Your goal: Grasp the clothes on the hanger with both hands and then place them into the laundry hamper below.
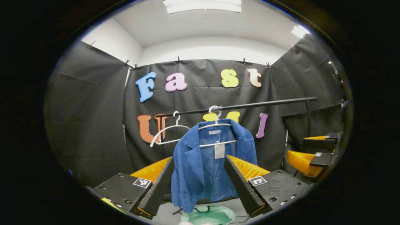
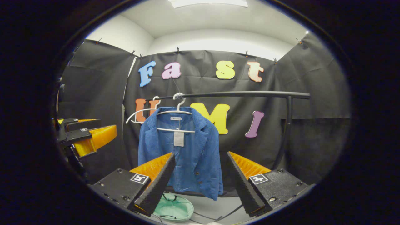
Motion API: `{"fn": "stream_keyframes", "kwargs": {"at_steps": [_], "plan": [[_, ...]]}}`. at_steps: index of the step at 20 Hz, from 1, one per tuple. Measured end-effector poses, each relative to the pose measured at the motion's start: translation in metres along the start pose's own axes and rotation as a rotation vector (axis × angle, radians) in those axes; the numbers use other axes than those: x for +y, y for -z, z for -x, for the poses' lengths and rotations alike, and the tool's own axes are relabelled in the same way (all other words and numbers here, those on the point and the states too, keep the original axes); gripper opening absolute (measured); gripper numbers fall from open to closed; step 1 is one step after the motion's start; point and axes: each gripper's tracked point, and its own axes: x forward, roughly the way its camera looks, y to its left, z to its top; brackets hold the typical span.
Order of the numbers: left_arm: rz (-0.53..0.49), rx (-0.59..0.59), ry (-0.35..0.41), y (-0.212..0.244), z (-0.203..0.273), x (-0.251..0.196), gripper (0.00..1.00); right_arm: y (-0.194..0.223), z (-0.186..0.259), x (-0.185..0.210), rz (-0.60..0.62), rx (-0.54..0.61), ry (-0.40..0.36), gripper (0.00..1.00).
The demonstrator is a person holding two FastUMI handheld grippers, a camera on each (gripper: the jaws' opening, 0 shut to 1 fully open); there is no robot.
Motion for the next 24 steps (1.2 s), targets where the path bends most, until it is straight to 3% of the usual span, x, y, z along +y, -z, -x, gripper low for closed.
{"fn": "stream_keyframes", "kwargs": {"at_steps": [6,14,24], "plan": [[-0.002,0.001,-0.038,0.013,-0.064,0.006,0.98,0.005,-0.097,-0.005,0.018,0.008,-0.024,1.0],[-0.059,0.032,-0.183,0.052,-0.16,0.024,0.98,0.015,-0.199,-0.001,0.026,0.022,-0.071,1.0],[-0.073,0.1,-0.286,0.092,-0.217,0.045,0.98,0.037,-0.276,0.0,-0.022,0.068,-0.09,1.0]]}}
